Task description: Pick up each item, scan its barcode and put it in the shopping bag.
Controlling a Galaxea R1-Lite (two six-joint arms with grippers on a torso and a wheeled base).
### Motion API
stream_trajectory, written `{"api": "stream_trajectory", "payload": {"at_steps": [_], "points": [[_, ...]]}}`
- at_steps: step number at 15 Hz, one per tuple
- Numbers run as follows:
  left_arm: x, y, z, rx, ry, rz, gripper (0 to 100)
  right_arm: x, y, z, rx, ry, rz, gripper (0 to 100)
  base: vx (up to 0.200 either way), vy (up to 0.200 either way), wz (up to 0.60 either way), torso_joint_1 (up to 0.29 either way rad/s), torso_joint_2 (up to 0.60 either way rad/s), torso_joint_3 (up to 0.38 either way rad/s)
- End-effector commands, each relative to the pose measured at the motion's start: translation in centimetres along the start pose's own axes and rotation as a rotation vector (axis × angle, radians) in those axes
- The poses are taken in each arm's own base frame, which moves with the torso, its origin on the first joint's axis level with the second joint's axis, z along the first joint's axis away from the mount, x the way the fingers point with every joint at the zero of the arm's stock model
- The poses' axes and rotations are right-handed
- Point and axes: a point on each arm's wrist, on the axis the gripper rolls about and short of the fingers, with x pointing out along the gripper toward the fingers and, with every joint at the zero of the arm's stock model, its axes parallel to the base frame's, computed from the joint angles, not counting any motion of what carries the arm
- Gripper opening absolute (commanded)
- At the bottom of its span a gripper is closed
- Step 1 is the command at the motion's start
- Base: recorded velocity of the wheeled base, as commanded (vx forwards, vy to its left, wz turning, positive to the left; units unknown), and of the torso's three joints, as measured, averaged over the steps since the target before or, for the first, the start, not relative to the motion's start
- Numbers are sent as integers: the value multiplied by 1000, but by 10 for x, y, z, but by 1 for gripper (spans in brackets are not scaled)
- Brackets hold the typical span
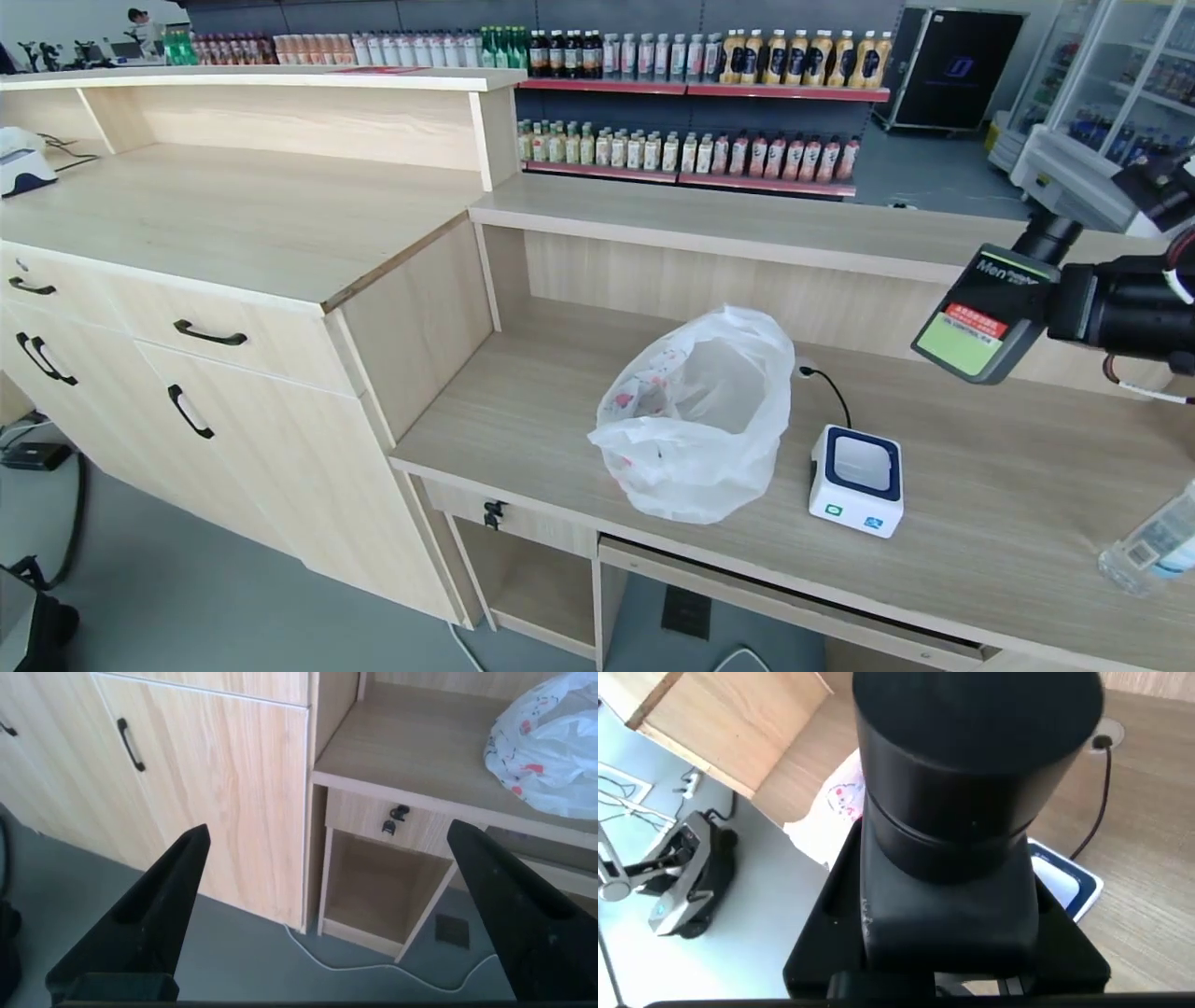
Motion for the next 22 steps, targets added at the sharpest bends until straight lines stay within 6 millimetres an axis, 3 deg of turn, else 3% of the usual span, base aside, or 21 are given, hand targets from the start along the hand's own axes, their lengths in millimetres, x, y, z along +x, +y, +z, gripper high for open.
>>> {"api": "stream_trajectory", "payload": {"at_steps": [1,6,10,14,22], "points": [[0,0,0,0,0,0,100,12,-20,-16,57,54,-6,0,0,0,0,0,0,0],[0,0,0,0,0,0,100,44,-76,-56,159,113,41,0,0,0,0,0,0,0],[0,0,0,0,0,0,100,48,-105,-76,228,143,66,0,0,0,0,0,0,0],[0,0,0,0,0,0,100,57,-115,-81,251,156,194,0,0,0,0,0,0,0],[0,0,0,0,0,0,100,74,-148,-97,227,155,181,0,0,0,0,0,0,0]]}}
